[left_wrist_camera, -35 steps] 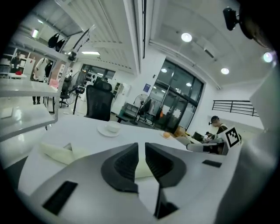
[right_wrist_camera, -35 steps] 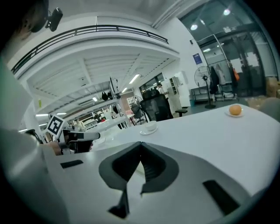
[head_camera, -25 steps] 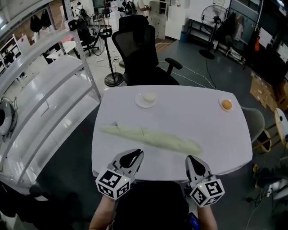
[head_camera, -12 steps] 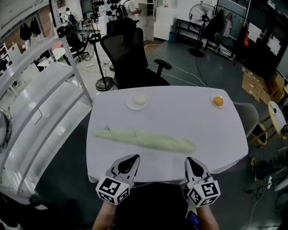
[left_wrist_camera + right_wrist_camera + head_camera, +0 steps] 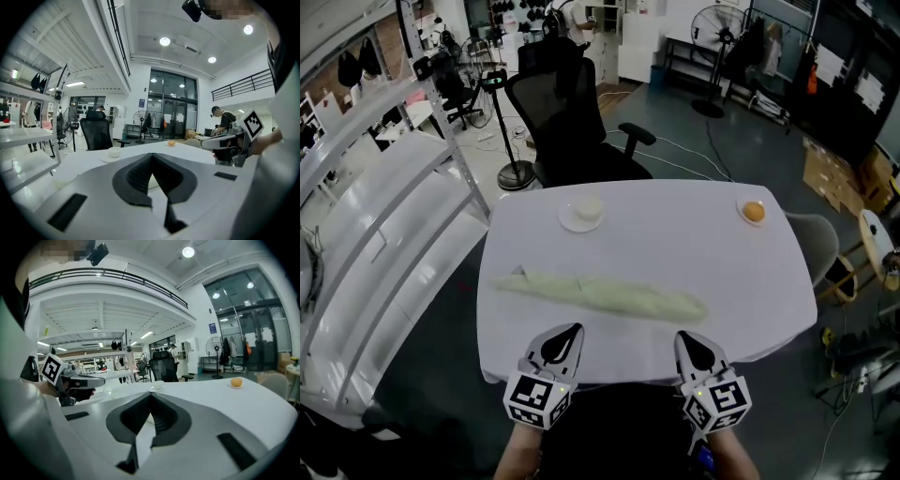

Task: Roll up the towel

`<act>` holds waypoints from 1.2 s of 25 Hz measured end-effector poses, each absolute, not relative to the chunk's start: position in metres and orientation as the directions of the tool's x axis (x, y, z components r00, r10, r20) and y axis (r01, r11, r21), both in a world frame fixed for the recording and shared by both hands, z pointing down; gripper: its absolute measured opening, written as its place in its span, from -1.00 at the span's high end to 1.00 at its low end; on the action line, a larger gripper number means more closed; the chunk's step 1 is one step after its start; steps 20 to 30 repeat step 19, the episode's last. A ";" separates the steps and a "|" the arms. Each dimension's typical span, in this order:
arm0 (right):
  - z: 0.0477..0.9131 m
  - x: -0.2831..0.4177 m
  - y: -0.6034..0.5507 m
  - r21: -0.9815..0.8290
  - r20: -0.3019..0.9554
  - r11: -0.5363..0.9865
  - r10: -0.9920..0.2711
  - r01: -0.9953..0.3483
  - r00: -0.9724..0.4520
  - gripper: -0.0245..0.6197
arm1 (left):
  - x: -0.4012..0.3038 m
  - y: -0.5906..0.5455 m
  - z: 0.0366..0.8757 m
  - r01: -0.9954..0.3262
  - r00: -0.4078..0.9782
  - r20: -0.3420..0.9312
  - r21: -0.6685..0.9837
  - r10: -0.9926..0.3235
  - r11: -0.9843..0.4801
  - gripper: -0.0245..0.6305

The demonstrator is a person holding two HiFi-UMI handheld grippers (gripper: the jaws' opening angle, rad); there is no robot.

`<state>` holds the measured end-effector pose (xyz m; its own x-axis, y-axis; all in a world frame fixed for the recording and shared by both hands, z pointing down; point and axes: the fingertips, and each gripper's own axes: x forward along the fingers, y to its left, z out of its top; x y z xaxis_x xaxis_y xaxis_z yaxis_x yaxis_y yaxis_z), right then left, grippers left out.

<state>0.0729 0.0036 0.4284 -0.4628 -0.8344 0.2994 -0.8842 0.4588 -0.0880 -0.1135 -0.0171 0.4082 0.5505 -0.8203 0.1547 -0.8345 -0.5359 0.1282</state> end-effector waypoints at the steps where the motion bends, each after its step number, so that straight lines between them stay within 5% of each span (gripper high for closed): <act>1: 0.428 0.072 0.002 -0.090 0.299 0.463 -0.832 -0.882 -0.467 0.90 | -0.113 -0.018 0.408 -0.835 0.550 0.157 0.130 -0.821 -0.535 0.88; 30: 0.429 0.050 -0.007 -0.083 0.303 0.533 -0.792 -0.842 -0.530 0.90 | -0.107 -0.020 0.417 -0.834 0.551 0.171 0.152 -0.817 -0.531 0.88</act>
